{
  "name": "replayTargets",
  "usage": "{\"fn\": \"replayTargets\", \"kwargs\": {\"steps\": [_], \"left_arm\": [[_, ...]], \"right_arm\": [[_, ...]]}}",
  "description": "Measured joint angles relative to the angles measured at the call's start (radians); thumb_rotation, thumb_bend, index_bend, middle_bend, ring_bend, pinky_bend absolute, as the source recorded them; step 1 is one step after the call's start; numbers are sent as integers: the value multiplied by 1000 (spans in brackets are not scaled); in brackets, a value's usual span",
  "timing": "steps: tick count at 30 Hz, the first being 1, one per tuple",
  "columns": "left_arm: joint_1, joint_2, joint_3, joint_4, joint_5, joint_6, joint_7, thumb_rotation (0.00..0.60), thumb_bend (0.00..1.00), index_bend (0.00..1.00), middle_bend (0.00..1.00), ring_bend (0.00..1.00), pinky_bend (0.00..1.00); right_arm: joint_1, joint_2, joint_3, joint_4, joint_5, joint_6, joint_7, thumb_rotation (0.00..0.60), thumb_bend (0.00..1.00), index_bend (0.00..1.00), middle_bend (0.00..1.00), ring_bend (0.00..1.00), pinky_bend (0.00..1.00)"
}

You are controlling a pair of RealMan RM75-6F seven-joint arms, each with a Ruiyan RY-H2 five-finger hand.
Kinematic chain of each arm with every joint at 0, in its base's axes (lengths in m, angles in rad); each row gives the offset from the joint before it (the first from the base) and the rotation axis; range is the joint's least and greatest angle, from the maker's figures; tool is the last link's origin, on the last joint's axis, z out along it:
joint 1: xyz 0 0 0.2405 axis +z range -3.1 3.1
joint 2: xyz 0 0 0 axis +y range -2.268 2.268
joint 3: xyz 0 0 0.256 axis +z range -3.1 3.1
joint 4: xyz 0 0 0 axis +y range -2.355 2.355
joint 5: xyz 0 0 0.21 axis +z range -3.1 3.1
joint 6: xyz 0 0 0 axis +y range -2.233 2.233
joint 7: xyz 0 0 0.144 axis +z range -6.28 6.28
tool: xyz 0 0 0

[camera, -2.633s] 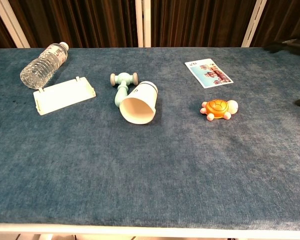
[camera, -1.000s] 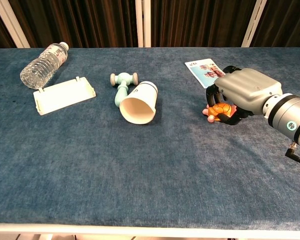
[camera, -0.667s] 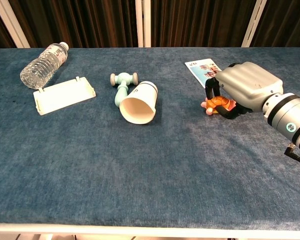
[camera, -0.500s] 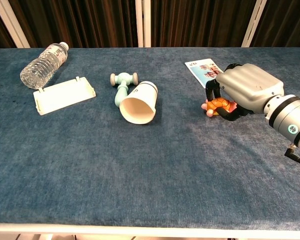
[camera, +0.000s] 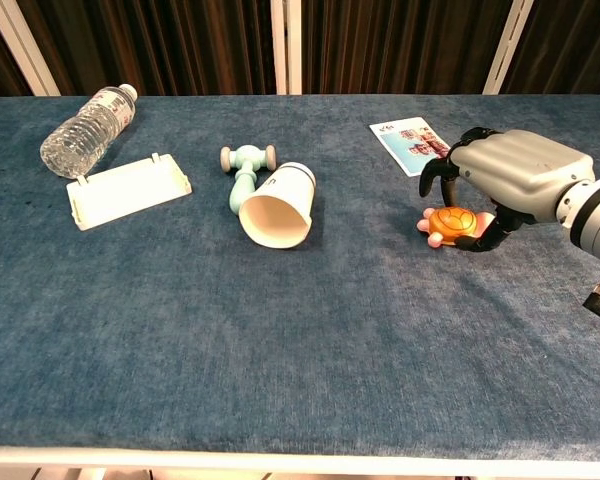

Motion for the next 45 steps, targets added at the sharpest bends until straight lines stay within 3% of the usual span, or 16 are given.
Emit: {"fn": "replayTargets", "kwargs": {"steps": [7,14,19,23,25,27,30,34,41,43,45], "left_arm": [[-1,2,0,-1,-2,-4,-2,600,147,189,128,0,45],[0,1,1,4,-3,-5,-8,600,147,189,127,0,46],[0,-1,2,10,-5,-6,-13,600,147,189,128,0,45],[1,-2,1,12,-3,-5,-14,600,147,189,127,0,45],[1,-1,2,11,-3,-5,-14,600,147,189,127,0,45],[1,-1,2,10,-3,-5,-13,600,147,189,128,0,45],[1,0,2,9,-1,-2,-13,600,147,189,128,0,46],[1,0,2,9,-2,-5,-12,600,147,189,128,0,45],[-1,2,0,5,-5,-8,-9,600,147,189,128,0,45],[-1,3,1,5,-6,-10,-9,600,147,189,128,0,45],[-1,3,1,6,-7,-11,-10,600,147,189,127,0,45]], "right_arm": [[7,0,-2,-2,15,-4,-27,600,238,380,453,144,0],[12,-36,-5,32,24,12,-58,600,342,842,732,302,0],[6,-67,-12,73,-12,50,-47,600,400,999,865,376,0],[2,-78,-19,93,-28,58,-40,600,376,995,865,377,0],[2,-75,-21,91,-31,54,-29,600,303,914,793,358,0],[2,-67,-25,86,-35,42,-17,600,208,703,658,284,0],[5,-42,-31,68,-40,21,-3,600,151,431,474,144,0],[9,-14,-30,42,-29,-3,0,600,149,294,374,65,0],[22,12,-32,7,18,-48,-33,600,167,320,409,61,0],[22,8,-31,8,16,-40,-34,600,201,416,460,80,0],[21,0,-29,14,9,-25,-32,600,270,646,625,177,0]]}}
